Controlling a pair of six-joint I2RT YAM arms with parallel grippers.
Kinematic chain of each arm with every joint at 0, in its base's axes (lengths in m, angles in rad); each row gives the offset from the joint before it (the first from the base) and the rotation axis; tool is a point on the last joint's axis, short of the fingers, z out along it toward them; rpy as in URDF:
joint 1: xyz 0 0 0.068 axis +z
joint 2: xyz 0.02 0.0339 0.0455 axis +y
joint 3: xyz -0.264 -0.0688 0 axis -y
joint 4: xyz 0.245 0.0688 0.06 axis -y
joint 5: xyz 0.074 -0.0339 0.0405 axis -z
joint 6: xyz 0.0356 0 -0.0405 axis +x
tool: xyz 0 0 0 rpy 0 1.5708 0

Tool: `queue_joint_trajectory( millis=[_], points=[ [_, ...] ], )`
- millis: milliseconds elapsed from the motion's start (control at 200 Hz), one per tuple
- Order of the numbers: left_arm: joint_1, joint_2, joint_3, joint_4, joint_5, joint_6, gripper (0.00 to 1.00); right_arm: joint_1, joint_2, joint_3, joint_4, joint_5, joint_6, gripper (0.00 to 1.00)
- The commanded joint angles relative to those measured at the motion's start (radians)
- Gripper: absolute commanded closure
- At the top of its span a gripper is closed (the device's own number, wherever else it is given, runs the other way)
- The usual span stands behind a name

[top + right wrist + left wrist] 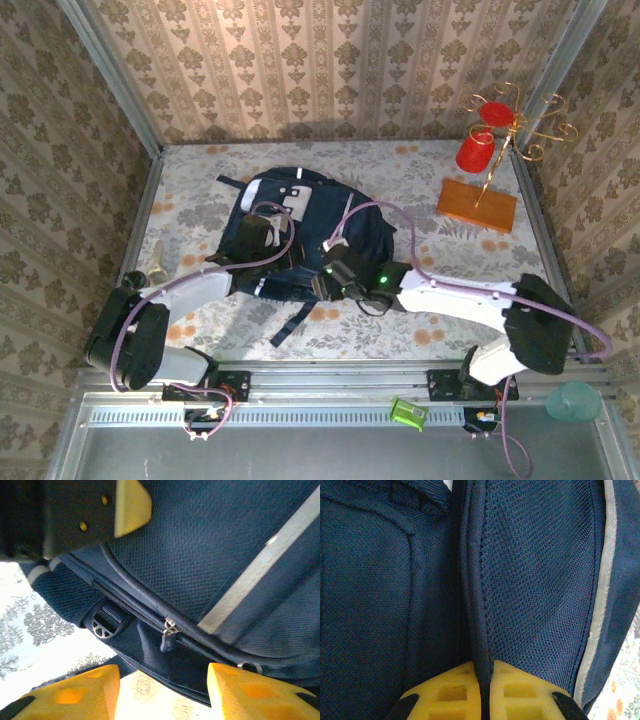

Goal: Pack the student bag

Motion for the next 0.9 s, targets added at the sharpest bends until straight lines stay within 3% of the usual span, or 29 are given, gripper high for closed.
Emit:
queue_joint_trajectory(
  millis=[0,155,325,895],
  points=[
    [0.007,-0.010,-0.019,-0.043,0.030,0.004,1.00,0.037,0.062,0.015,0.057,0.115,0.107,0.51],
    [0.015,-0.027,-0.023,-0.050,0.025,0.012,1.00,0.066,0.121,0.022,0.051,0.195,0.176,0.52],
    [0.021,-0.039,-0.029,-0.052,0.022,0.018,1.00,0.078,0.149,0.001,0.100,0.202,0.228,0.52],
    [0.023,-0.049,-0.035,-0.049,0.022,0.022,1.00,0.087,0.234,0.037,0.140,0.317,0.254,0.67]
  ],
)
